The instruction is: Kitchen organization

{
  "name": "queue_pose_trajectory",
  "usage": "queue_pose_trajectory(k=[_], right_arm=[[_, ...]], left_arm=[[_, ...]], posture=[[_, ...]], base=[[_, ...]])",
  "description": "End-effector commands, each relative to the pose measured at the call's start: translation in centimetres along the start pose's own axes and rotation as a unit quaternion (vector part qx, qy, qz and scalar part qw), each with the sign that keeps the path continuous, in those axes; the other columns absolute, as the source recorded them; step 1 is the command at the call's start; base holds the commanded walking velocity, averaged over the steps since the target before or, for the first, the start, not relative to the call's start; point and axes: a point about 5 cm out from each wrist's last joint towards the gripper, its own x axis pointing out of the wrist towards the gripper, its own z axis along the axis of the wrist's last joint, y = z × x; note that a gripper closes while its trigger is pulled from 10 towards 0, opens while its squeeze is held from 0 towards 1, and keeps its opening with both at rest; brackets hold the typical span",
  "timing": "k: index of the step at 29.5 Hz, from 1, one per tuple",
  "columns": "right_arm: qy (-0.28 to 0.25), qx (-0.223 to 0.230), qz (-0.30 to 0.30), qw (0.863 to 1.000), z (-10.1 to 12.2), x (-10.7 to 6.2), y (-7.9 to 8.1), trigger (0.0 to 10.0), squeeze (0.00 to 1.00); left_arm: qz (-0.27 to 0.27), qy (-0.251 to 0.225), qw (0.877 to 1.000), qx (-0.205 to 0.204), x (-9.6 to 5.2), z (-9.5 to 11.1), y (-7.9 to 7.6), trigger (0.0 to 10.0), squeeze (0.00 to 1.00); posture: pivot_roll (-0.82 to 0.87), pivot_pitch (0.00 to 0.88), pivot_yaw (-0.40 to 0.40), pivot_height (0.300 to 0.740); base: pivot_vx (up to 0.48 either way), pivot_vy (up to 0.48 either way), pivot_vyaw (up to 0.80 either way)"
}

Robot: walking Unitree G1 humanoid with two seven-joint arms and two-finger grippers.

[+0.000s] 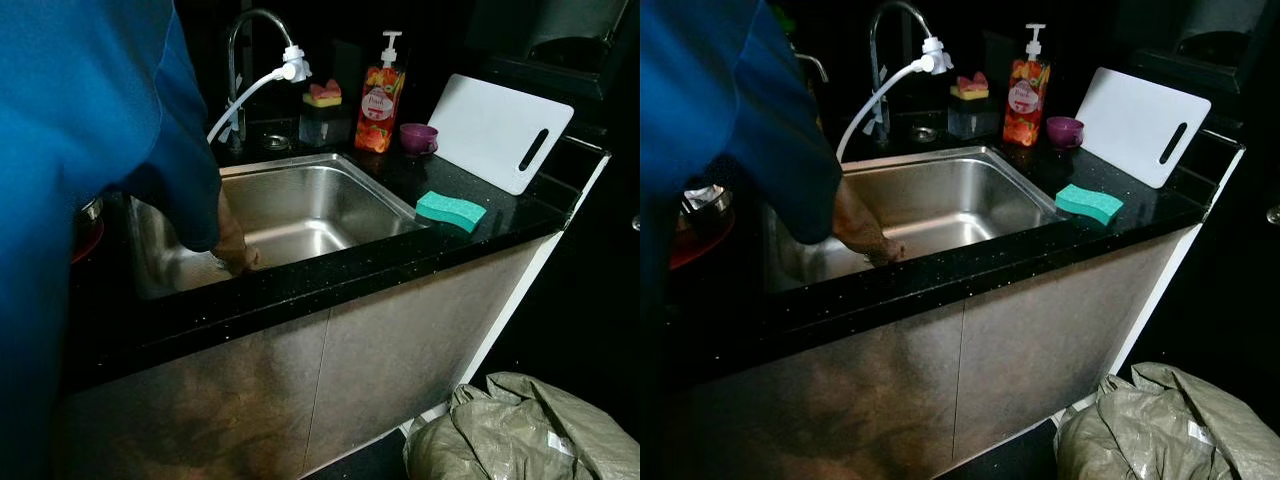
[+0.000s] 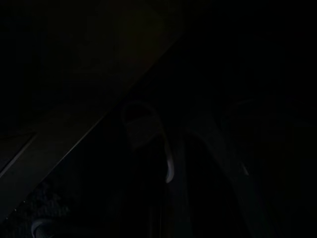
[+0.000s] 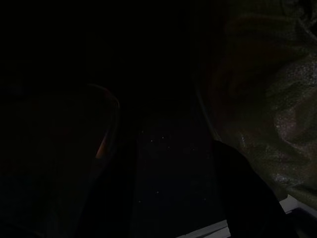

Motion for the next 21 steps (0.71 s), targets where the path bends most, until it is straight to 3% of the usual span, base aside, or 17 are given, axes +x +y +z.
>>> queue_pose_trajectory(k=[1,21], right_arm=[[0.011,-0.002,0.0,1.0,-0.7,-0.2,0.0,10.0,0.0],[-0.005,0.001,-0.011,1.0,1.0,0.3,-0.7,10.0,0.0]], left_arm=[[-0.01,0.007,1.0,0.006,-0.1,-0.4,-0.4,10.0,0.0],[-0.004,-0.001,1.0,0.01,0.5,1.0,0.2,10.0,0.0]], posture=[[0.0,0.153,-0.063,0.74],[0.0,0.084,-0.051,0.74]], base=[[0.0,0.0,0.0],[0.0,0.0,0.0]])
